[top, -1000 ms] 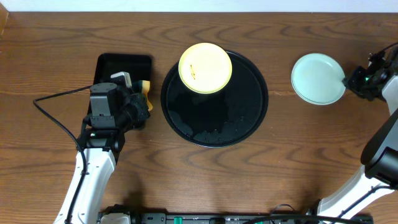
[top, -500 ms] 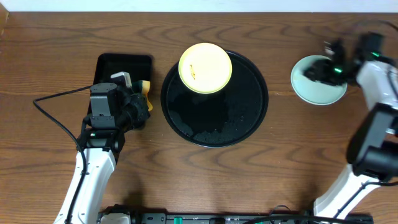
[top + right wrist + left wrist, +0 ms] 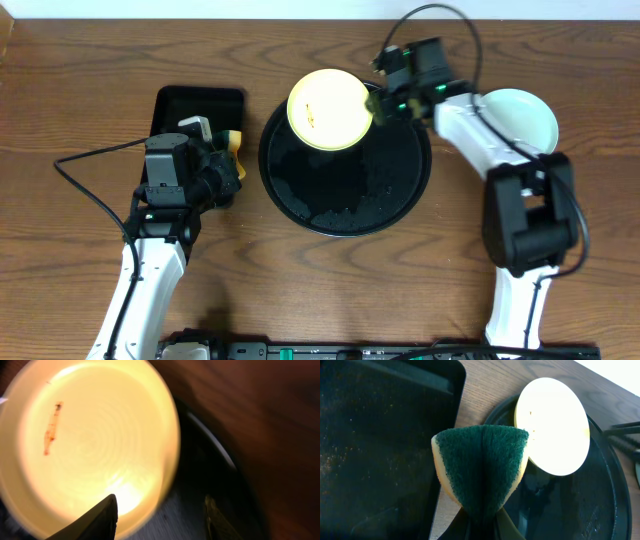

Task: Clean dirty plates on tray and stack at the side
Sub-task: 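Move right gripper to the yellow plate and grasp its rim, then bring the sponge from the small tray over the yellow plate with left gripper, then scrub the yellow plate with the sponge while right gripper holds it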

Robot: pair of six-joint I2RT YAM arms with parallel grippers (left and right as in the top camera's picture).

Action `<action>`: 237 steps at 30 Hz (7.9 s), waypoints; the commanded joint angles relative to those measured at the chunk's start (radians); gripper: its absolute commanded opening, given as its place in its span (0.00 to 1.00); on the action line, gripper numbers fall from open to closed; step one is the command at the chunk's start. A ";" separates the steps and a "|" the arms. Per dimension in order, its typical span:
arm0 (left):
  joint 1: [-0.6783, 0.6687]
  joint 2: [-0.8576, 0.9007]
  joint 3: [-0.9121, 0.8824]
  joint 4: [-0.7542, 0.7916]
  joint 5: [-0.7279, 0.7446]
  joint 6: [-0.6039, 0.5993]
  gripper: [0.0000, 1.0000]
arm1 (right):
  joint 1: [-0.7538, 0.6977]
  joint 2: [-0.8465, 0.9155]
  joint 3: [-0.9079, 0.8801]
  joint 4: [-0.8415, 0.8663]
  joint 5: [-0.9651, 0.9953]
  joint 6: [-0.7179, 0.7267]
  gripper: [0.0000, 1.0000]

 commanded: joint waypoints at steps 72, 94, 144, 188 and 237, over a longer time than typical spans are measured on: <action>-0.422 0.304 0.008 0.488 0.000 0.044 0.08 | 0.164 -0.301 -0.555 0.147 0.524 0.573 0.01; -0.511 0.474 0.008 0.613 -0.146 0.077 0.07 | 0.166 -0.301 -0.555 0.124 0.524 0.573 0.01; -0.513 0.555 0.008 0.663 -0.078 0.051 0.07 | 0.256 -0.301 -0.555 -0.100 0.388 0.573 0.01; -0.513 0.611 0.008 0.584 -0.217 0.067 0.07 | 0.255 -0.301 -0.555 -0.111 0.385 0.562 0.01; -0.440 0.832 0.011 0.925 -0.235 0.119 0.08 | 0.255 -0.301 -0.555 -0.104 0.385 0.562 0.01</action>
